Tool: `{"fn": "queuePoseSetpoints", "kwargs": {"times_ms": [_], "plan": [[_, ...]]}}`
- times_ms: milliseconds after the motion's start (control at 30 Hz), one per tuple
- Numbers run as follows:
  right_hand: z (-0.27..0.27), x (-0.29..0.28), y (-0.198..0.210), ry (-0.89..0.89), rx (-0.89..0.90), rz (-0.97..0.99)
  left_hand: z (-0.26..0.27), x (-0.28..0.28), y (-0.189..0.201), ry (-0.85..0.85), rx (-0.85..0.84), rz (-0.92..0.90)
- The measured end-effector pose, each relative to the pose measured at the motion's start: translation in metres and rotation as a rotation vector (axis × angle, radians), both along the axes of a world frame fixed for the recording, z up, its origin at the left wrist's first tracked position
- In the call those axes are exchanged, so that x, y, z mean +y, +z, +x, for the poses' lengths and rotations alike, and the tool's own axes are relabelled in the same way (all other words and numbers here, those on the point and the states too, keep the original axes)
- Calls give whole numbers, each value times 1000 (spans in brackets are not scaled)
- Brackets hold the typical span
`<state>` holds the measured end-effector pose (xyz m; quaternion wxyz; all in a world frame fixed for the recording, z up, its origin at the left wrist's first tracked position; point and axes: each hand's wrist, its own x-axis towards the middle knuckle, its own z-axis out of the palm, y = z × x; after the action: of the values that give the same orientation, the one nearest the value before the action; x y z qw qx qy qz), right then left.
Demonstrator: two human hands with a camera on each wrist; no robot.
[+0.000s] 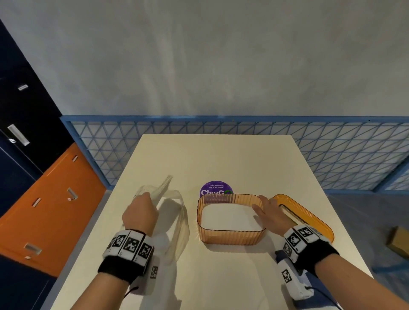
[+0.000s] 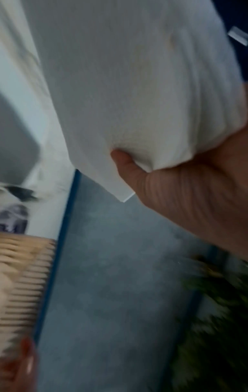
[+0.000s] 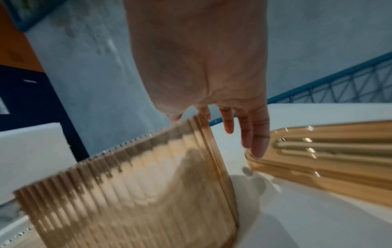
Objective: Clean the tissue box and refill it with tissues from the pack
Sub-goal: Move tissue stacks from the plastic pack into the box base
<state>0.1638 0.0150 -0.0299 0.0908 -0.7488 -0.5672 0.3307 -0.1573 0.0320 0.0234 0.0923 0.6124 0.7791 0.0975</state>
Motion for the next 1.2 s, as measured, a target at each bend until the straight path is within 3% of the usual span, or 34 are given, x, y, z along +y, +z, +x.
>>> {"fn": "queuePoseSetpoints", "kwargs": {"times_ms": [100,200,267,333,400,467,533,633,800,867,1000,1133,1200], "plan": [[-10,2,34,-10,-30,156,13,-11,24,-144,-24,231],[-34,7,73,-79,302,106,39,-18,35,-307,-67,340],[-46,7,90,-121,606,-81,58,-21,29,-412,-117,343],[-50,7,101,-128,785,-157,72,-22,20,-567,-145,316],[-49,9,105,-138,834,-142,81,-20,6,-743,-146,305],[-43,11,103,-132,813,-110,86,-17,-6,-815,-219,225],[-34,13,97,-100,751,-74,87,-17,-12,-779,-396,105],[-20,11,92,-69,703,29,85,-14,-12,-590,-658,23],[-13,7,98,-17,821,111,82,5,-13,-184,-1332,-182],[-13,8,97,-17,812,143,82,13,-13,-134,-1469,-225],[-13,11,87,-53,820,170,88,17,-9,-176,-1385,-141],[-11,8,71,-104,828,194,91,12,-14,-201,-1186,40],[-11,2,53,-131,758,189,96,3,-20,-222,-1093,33]]}}
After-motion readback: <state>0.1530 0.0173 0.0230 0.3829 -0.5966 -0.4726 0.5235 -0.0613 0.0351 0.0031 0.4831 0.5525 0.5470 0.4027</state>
